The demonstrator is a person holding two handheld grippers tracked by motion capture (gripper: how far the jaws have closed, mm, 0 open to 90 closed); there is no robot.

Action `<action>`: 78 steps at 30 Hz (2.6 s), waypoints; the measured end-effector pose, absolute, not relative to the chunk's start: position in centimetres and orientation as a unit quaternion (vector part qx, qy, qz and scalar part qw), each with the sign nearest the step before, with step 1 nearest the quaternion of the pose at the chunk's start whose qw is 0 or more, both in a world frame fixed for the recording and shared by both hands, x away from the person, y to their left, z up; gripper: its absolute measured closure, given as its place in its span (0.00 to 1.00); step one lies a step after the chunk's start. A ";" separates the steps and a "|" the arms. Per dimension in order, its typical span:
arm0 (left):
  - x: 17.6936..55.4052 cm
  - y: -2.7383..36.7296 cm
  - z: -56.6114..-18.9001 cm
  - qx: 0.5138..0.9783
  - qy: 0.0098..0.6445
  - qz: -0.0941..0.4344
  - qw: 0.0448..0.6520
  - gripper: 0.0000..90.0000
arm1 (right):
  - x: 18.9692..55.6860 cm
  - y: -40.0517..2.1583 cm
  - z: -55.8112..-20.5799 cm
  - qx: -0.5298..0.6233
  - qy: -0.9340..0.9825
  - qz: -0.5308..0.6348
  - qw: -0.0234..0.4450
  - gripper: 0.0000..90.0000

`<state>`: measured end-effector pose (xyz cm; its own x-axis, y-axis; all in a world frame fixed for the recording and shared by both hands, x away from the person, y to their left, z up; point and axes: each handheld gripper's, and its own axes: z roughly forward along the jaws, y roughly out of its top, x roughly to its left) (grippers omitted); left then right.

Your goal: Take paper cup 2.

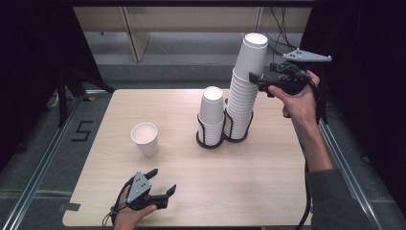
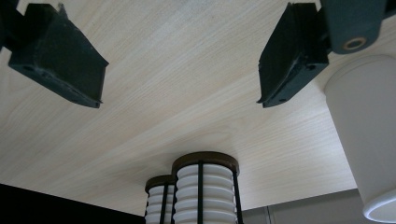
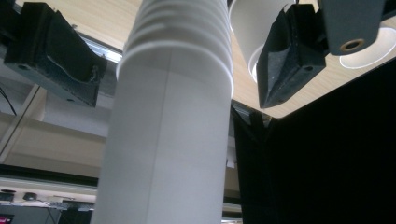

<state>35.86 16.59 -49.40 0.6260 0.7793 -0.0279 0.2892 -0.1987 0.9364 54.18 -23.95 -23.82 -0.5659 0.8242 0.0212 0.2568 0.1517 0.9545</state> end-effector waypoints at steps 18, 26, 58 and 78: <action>35.8 16.5 -49.4 0.739 0.359 0.231 0.520 0.16 | 58.0 -21.7 -22.4 0.398 0.704 0.521 0.272 0.17; 35.8 16.3 -49.5 0.740 0.355 0.230 0.523 0.16 | 58.6 -21.6 -22.3 0.405 0.698 0.527 0.267 0.20; 35.7 15.9 -49.7 0.761 0.342 0.224 0.504 0.16 | 52.9 -26.1 -14.7 0.373 0.627 0.602 0.324 0.22; 35.9 15.9 -49.8 0.756 0.345 0.227 0.507 0.16 | 46.2 -26.5 -19.8 0.335 0.670 0.594 0.294 0.22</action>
